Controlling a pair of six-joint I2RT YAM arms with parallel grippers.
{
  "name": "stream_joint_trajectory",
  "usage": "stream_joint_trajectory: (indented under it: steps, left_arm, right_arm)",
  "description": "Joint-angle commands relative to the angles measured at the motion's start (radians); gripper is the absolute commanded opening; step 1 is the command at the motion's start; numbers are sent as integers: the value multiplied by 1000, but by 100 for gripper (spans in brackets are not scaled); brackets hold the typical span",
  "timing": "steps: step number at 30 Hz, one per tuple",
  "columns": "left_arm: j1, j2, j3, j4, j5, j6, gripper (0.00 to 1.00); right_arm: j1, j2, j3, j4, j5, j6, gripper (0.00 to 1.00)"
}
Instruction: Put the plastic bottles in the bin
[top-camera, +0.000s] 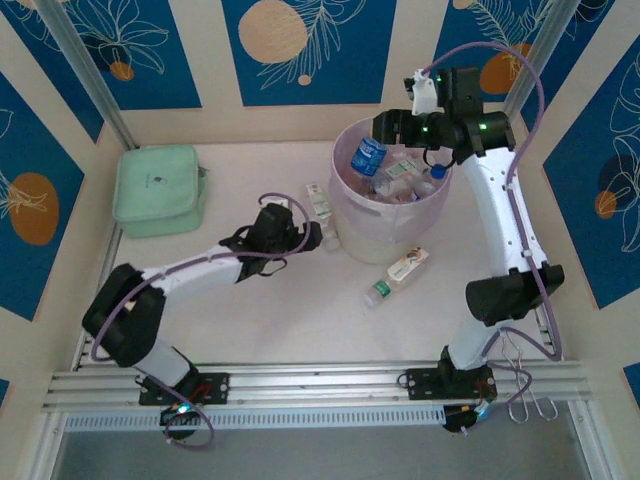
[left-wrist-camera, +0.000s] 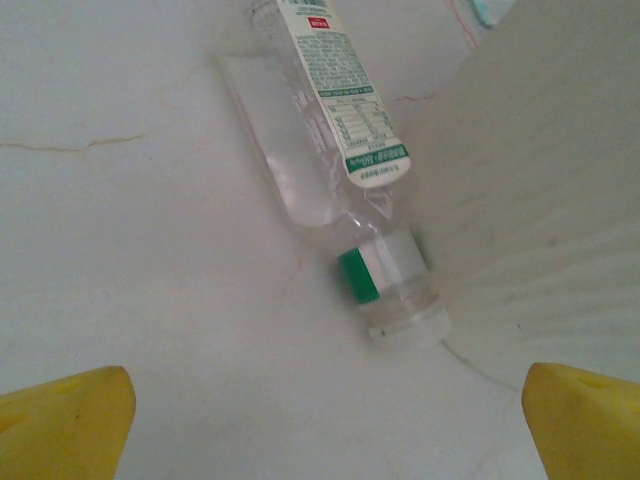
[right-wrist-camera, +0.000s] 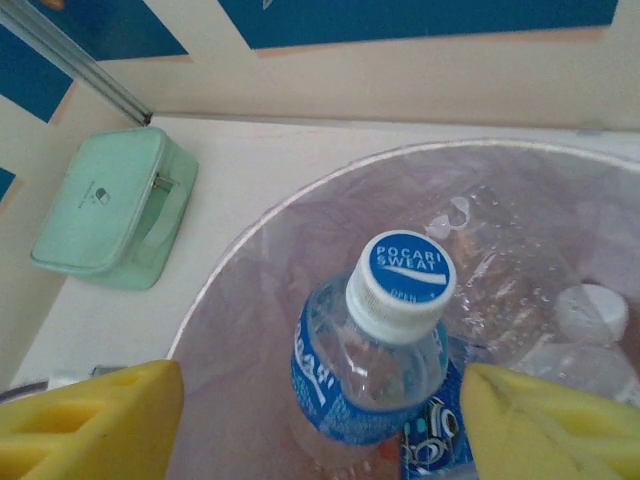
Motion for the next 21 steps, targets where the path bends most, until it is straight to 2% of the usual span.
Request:
stream_joint_trajectory:
  steps: [1, 9, 15, 21]
  left_arm:
    - [21, 78, 60, 44, -5, -43, 99]
    - [39, 233, 142, 122, 17, -65, 98]
    - [62, 316, 190, 130, 14, -95, 97]
    - [76, 398, 253, 105, 14, -105, 94]
  right_arm:
    - [-11, 4, -20, -1, 15, -26, 62]
    - [30, 135, -16, 79, -75, -22, 35]
    - [55, 196, -64, 105, -37, -16, 30]
    - [56, 139, -102, 111, -9, -23, 30]
